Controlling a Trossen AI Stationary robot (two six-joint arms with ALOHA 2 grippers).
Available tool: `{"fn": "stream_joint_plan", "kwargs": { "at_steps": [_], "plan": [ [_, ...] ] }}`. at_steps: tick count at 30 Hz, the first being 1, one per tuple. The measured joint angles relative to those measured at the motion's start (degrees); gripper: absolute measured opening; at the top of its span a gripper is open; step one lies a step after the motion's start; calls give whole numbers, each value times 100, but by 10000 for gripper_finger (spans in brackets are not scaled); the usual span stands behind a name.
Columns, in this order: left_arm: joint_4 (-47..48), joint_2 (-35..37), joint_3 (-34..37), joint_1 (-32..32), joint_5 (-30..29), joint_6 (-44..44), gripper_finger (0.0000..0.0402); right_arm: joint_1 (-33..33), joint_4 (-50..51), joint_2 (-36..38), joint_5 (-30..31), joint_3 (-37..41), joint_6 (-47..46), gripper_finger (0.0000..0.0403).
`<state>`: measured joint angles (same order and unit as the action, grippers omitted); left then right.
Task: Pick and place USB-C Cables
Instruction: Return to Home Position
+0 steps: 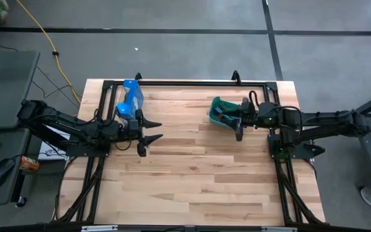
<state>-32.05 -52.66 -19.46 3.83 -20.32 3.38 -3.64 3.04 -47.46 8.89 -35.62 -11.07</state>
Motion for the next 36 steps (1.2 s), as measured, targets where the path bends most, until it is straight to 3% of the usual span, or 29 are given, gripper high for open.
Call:
{"fn": "stream_joint_plan", "kwargs": {
  "at_steps": [6, 13, 21, 36],
  "plan": [
    [1004, 512, 2, -282, 227, 44, 176, 0, 10, -13, -3, 0, -37, 167],
    [2830, 1836, 2, -605, 214, 341, 17, 0, 11, -13, 100, 0, 0, 167],
    [4077, 3340, 2, -644, 186, 397, 3, 0, 24, -13, 163, 0, -40, 167],
    [3931, 5261, 1447, -644, 728, 461, 0, 0, 102, -13, 163, 0, -49, 167]
  ]
}}
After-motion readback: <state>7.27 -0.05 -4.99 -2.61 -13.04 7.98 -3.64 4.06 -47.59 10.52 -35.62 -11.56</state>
